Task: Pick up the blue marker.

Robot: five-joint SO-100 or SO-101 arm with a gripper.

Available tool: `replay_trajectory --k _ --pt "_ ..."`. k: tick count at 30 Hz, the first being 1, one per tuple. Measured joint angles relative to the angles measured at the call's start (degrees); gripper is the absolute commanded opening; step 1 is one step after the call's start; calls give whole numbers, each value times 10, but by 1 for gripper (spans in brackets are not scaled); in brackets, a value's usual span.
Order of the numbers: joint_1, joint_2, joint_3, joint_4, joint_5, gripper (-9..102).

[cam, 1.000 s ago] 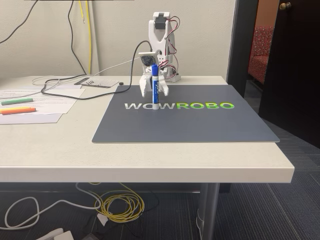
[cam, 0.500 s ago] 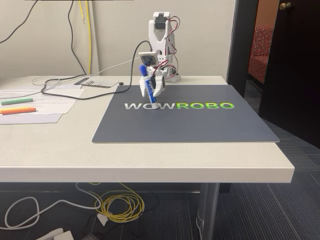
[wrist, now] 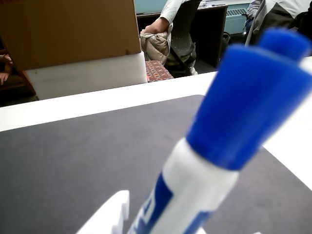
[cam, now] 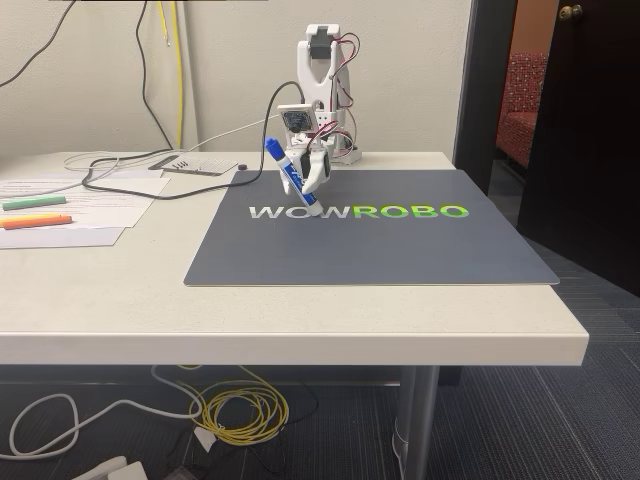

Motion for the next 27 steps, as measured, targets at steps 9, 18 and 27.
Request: replay_trajectory --k 9,18,27 --pt "0 0 2 -4 0 4" --pt "0 0 4 -5 8 3" --pt "0 0 6 -11 13 2"
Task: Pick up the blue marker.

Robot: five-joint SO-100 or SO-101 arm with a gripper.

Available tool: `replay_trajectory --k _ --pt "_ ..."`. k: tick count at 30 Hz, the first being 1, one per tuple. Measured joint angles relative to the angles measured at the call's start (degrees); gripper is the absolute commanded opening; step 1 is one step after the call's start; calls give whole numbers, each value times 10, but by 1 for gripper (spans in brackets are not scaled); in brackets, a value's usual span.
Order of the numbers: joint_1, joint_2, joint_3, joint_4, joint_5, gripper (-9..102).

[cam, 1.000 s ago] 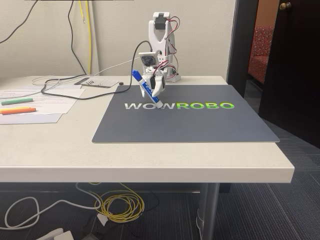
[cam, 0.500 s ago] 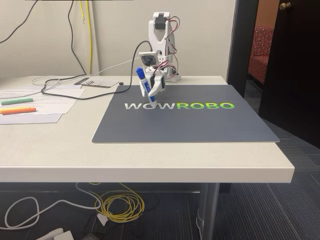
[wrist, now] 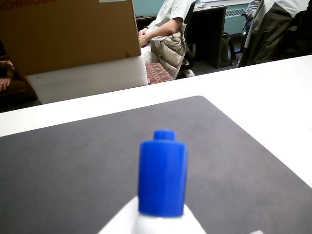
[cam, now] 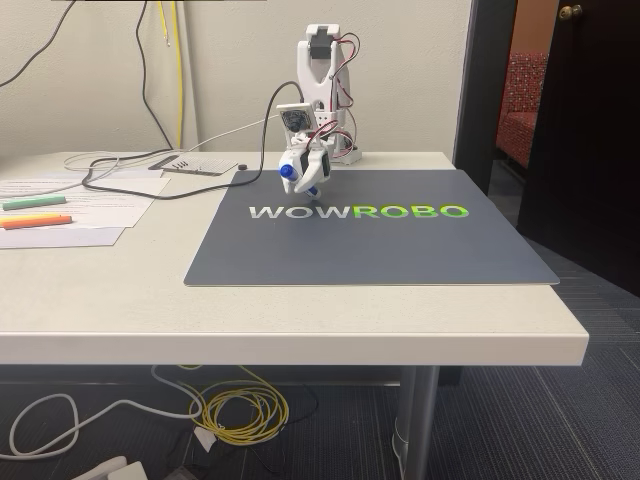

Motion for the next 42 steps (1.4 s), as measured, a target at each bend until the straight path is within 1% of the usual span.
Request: replay_trajectory --k 5,14,21,28,32,39,42 --pt "-4 0 4 -1 1 2" --pt "-9 16 22 0 33 2" --pt "-12 80 47 47 47 0" --pt "-15 138 62 98 54 0" --pt "-18 186 74 141 64 0" --pt "-23 284 83 243 85 1" --pt "-22 335 84 305 98 0"
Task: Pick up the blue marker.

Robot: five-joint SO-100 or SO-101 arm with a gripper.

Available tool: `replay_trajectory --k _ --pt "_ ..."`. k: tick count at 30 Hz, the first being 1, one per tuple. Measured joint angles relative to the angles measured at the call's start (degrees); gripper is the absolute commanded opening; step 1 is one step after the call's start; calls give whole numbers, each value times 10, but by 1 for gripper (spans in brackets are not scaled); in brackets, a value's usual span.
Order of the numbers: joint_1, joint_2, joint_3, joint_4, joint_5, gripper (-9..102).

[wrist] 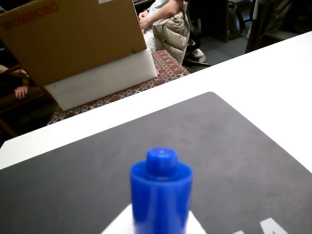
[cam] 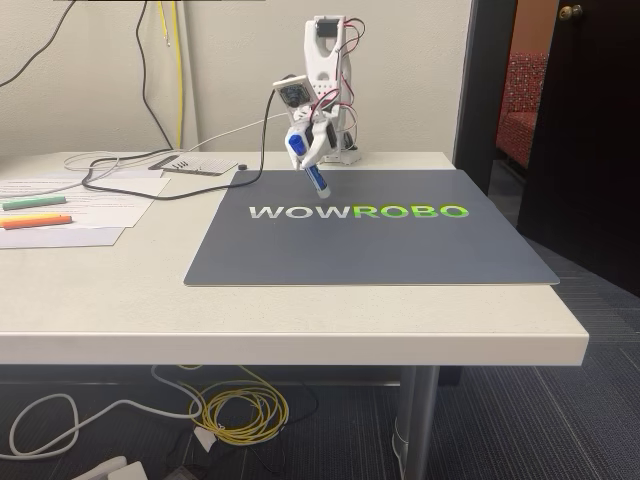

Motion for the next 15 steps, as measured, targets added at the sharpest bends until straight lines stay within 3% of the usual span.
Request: replay_trajectory --k 10,15 --pt "-10 187 1 249 69 1" --pt "-18 241 1 331 120 0"
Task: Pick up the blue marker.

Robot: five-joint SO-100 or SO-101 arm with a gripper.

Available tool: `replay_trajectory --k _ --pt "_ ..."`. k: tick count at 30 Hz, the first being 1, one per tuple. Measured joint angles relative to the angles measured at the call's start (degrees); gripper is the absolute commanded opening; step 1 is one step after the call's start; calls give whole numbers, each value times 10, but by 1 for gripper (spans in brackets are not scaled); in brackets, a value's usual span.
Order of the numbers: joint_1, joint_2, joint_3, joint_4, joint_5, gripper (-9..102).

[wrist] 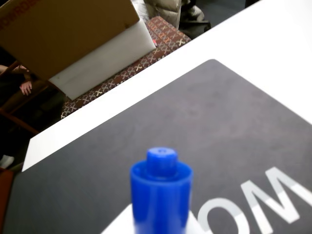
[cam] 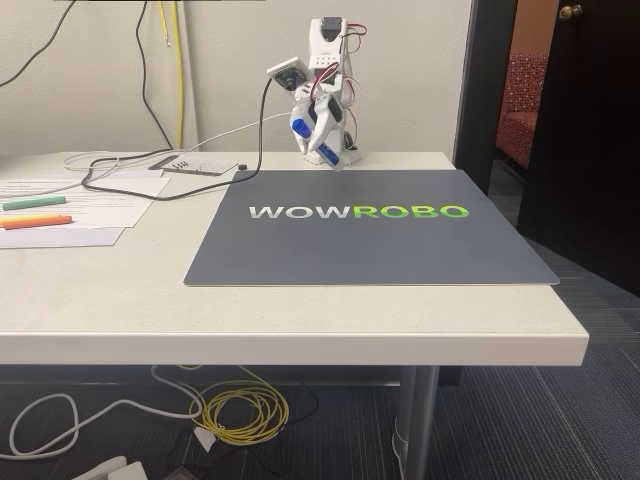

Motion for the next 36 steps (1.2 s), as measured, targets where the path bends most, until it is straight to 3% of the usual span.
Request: replay_trajectory --k 8,20,36 --pt "-8 88 -11 120 126 0" --pt "-19 213 -142 435 374 0" --pt "-19 339 -149 558 547 0"
